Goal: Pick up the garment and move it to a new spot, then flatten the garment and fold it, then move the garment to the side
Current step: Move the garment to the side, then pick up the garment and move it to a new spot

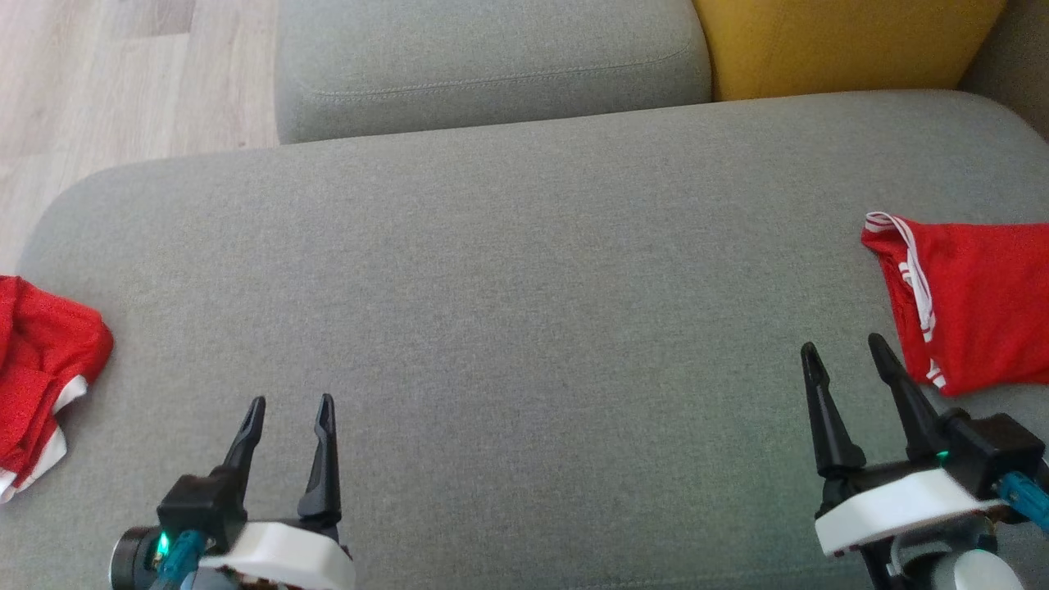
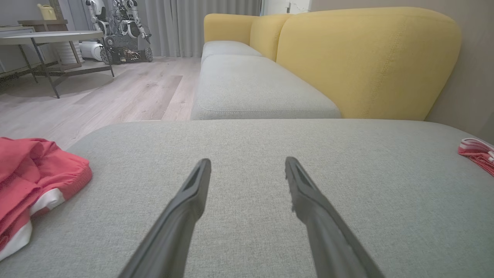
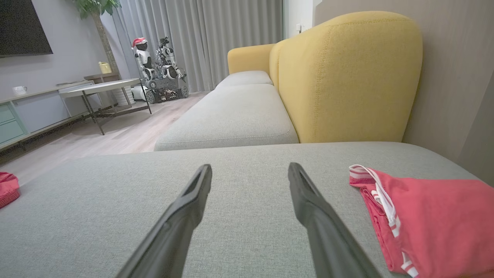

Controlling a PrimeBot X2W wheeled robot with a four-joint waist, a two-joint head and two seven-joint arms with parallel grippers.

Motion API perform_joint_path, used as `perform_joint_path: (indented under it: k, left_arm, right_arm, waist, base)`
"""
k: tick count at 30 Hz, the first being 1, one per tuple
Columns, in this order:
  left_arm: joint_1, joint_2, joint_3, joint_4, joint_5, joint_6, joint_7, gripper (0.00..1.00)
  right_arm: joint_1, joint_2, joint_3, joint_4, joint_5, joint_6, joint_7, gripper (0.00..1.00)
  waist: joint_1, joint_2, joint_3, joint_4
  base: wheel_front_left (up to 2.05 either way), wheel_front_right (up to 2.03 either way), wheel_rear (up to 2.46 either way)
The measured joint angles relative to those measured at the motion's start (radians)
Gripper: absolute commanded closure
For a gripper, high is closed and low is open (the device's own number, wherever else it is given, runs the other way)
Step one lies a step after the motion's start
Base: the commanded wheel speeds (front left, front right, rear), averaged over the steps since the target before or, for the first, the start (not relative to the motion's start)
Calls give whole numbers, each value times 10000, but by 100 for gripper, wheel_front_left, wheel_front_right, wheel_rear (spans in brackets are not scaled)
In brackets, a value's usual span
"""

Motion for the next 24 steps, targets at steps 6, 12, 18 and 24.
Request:
perform_joint_path:
  k: [6,12,18,24]
  left_arm:
    - [0,17,-12,-8,-2,2,38,0]
    - [0,33,-19,-31,-2,42,102,0]
    - [-1,48,-27,-40,-2,92,102,0]
    - [-11,52,-35,-42,-4,100,100,0]
  right_arm:
    - [0,67,-63,-42,-56,0,56,0]
    - [0,94,-102,-38,-56,0,56,0]
    - [0,107,-140,-36,-56,0,56,0]
    - [1,119,-207,-36,-65,0,56,0]
  waist:
    - [0,0,-15,-2]
    - [0,0,-9,-11]
    - [0,0,33,-2]
    - [0,0,55,175]
  base:
    - [0,0,0]
    - [0,0,0]
    - [0,0,0]
    - [0,0,0]
